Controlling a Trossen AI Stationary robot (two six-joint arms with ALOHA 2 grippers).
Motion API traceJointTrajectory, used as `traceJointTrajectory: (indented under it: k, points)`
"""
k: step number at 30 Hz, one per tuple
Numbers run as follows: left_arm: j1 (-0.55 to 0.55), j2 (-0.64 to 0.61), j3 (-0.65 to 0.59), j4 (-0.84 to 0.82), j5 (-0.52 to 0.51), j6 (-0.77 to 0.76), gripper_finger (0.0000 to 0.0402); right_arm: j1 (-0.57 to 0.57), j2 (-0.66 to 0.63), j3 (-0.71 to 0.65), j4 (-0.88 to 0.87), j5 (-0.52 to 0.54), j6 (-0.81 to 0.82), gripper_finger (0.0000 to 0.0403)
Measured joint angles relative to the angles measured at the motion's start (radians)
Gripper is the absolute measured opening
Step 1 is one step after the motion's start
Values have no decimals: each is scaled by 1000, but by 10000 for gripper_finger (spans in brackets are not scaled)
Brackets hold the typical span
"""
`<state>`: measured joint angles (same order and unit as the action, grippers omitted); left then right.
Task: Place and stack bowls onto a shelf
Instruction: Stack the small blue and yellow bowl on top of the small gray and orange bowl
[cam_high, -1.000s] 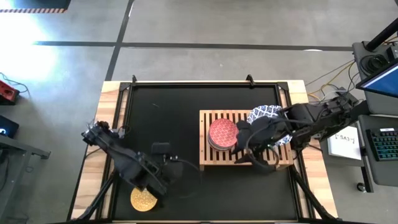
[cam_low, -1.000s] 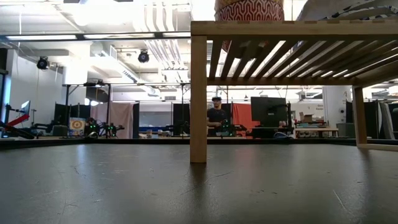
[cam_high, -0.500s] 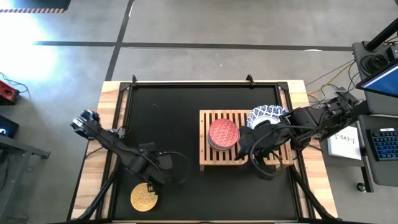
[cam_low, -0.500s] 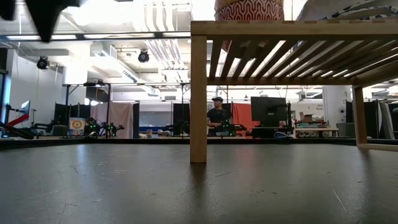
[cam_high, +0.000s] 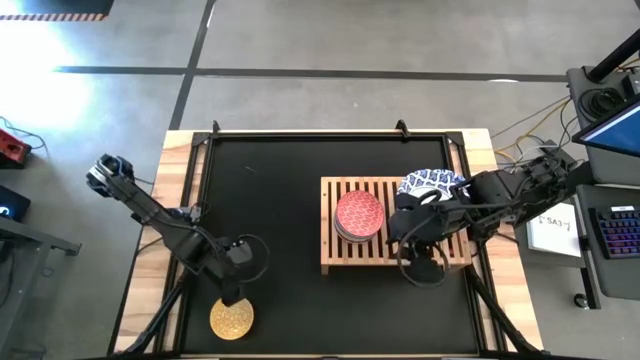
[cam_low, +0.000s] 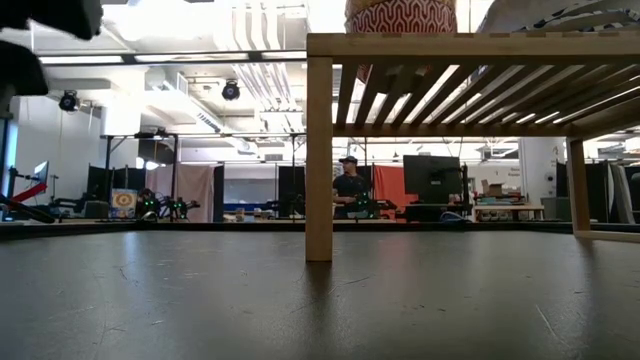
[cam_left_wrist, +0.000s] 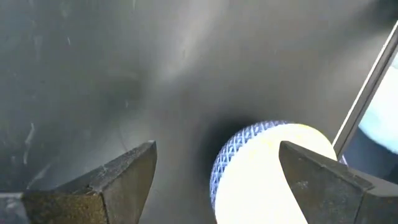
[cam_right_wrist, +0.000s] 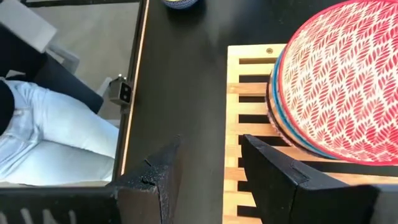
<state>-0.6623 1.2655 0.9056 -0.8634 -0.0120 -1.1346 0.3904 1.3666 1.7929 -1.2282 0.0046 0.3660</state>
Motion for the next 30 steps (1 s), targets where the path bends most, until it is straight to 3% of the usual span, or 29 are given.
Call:
traceJointTrajectory:
  k: [14, 30]
  points:
    - [-139, 89, -18, -9, 48, -92, 320, 0, 0, 0, 2, 85, 15, 153]
    - [-142, 280, -44, 15, 111, -115, 315, 0, 2, 0, 2, 86, 17, 153]
